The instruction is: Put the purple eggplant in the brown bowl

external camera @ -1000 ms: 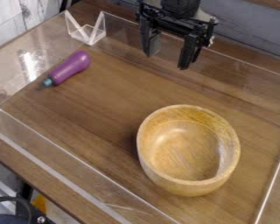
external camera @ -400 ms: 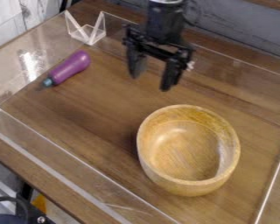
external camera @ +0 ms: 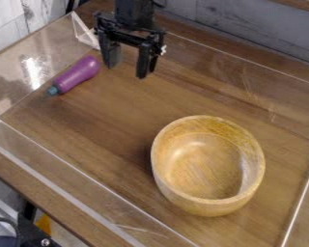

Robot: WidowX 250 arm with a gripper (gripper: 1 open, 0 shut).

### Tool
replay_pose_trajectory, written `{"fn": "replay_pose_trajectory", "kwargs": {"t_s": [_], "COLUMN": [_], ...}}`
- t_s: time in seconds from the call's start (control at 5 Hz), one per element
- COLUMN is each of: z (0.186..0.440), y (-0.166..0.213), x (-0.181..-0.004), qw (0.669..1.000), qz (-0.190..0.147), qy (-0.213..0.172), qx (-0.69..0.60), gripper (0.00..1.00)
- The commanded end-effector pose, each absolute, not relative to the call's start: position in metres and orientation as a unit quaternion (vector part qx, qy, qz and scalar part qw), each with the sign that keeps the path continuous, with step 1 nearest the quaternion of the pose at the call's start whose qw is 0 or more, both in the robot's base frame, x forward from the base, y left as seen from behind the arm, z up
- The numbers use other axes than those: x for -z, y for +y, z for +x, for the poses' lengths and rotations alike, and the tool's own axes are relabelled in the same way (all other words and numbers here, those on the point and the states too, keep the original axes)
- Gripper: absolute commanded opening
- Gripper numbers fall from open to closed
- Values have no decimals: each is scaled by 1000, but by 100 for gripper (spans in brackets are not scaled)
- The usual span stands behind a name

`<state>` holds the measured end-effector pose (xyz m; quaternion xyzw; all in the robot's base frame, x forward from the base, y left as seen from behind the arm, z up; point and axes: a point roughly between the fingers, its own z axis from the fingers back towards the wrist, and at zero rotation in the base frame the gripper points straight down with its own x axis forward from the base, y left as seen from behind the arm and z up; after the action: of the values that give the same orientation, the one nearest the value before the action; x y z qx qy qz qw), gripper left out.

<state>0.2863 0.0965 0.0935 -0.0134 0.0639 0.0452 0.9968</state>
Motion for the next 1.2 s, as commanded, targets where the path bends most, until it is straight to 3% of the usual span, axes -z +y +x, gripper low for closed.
{"fn": "replay_pose_trajectory", "kwargs": {"t_s": [0.0, 0.2, 0.4, 0.6, 0.8, 1.0], "z": [288, 291, 297, 302, 307, 306], "y": [104, 113, 131, 144, 154, 178], "x": [-101, -99, -98, -107, -115, -107], "qw": [998, 998, 999, 999, 999, 999], "qz": [-5, -4, -2, 0, -8, -16], "qy": [41, 43, 38, 33, 32, 37], "qx": [-43, -34, -24, -30, -37, 9], "gripper": [100, 100, 0, 100, 0, 100]}}
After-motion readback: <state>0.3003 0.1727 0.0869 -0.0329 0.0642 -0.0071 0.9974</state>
